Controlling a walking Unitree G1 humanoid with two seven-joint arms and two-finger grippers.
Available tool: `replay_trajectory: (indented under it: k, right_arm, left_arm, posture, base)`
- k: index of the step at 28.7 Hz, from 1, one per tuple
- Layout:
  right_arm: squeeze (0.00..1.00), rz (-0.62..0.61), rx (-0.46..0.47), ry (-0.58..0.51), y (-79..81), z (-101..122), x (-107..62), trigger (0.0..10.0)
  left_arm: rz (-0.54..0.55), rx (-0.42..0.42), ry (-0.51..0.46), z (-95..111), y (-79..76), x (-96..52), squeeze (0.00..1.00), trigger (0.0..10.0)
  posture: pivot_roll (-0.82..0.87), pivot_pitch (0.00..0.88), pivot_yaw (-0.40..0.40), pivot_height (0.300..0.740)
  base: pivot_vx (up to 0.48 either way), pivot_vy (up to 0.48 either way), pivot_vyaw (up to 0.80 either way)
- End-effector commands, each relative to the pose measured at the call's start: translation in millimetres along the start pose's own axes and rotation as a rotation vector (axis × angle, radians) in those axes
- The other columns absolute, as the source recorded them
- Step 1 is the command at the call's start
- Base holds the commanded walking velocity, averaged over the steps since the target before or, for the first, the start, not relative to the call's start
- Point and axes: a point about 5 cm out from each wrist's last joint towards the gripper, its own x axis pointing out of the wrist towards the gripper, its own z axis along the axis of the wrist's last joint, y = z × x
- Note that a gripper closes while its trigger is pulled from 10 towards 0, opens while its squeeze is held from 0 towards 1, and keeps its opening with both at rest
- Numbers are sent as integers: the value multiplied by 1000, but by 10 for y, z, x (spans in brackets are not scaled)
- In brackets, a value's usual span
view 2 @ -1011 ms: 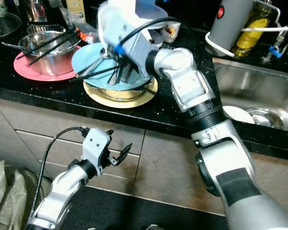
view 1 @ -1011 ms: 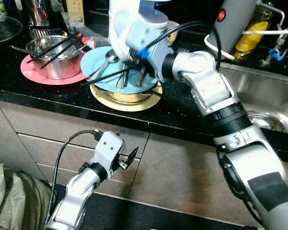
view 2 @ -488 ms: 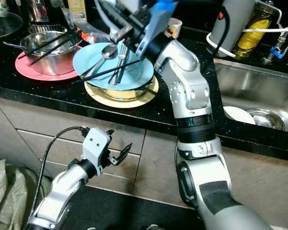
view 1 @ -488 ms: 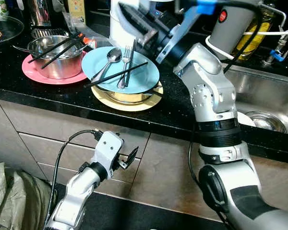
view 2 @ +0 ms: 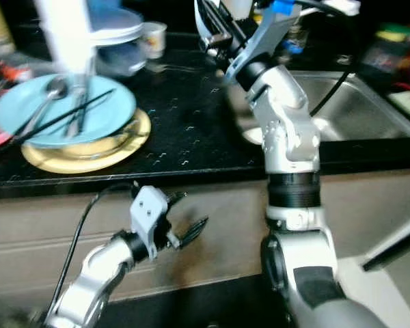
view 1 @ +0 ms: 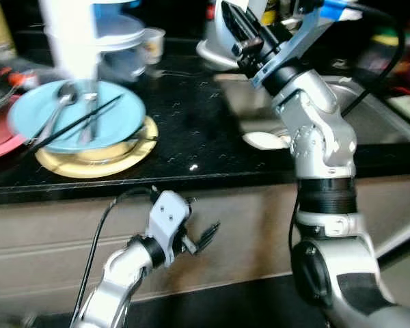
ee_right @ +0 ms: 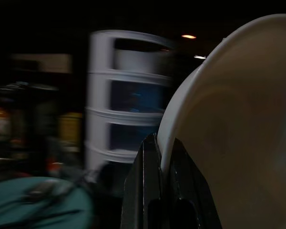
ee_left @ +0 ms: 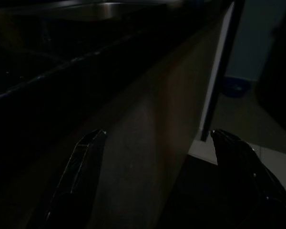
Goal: Kitchen organization
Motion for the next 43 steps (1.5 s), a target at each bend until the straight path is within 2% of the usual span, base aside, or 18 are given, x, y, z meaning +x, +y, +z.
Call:
replay_trajectory:
  k: [1,7,9,11,15,17,19,25,30,36,39,43]
  right_arm:
    - [0,-7,-29,6,9,-11,-3,10000]
    - [0,-6,-96,70,28,-112,-8,10000]
    - [0,-9,-191,146,15,-205,-20,10000]
    - [0,-9,-191,146,15,-205,-20,10000]
    - [0,-46,-245,218,-29,-328,-58,10000]
    - [0,-52,-254,226,-40,-340,-66,10000]
    - [0,-55,-304,247,-61,-357,-81,10000]
    - [0,-48,-334,270,-83,-368,-94,10000]
    - [0,-36,-368,291,-82,-385,-93,10000]
    - [0,-31,-425,330,-86,-440,-96,10000]
    - [0,-14,-473,390,-105,-510,-110,10000]
    - [0,-14,-530,507,-184,-652,-122,10000]
  left_arm:
    - [9,-26,17,-35,-19,-21,0,10000]
    - [43,-45,24,-30,-2,-29,0,10000]
    - [63,-59,25,-28,13,-39,0,10000]
    - [63,-59,25,-28,13,-39,0,10000]
    - [78,-76,26,-17,24,-61,0,10000]
    - [83,-81,25,-19,26,-64,0,10000]
    - [86,-83,28,-20,24,-66,0,10000]
    - [86,-85,31,-17,18,-65,0,10000]
    - [85,-89,30,-8,12,-64,0,10000]
    - [59,-110,0,31,-12,-64,0,10000]
    - [11,-131,-14,62,-49,-69,0,10000]
    - [12,-128,-5,65,-43,-76,0,10000]
  posture:
    - [124,59,-127,740]
    - [127,61,-129,740]
    - [125,60,-128,740]
    - [125,60,-128,740]
    - [126,53,-129,740]
    - [126,53,-129,740]
    - [124,46,-132,740]
    - [124,47,-134,740]
    - [124,52,-137,740]
    - [120,58,-139,740]
    - [120,59,-140,740]
    - [118,63,-140,740]
  base:
    - [0,0,0]
    - [0,-45,0]
    - [0,-323,0]
    - [0,-345,0]
    - [0,-361,0]
    - [0,-360,0]
    - [0,-360,0]
    - [0,-369,0]
    - [0,-387,778]
    - [0,-200,0]
    - [0,0,0]
    - [0,0,0]
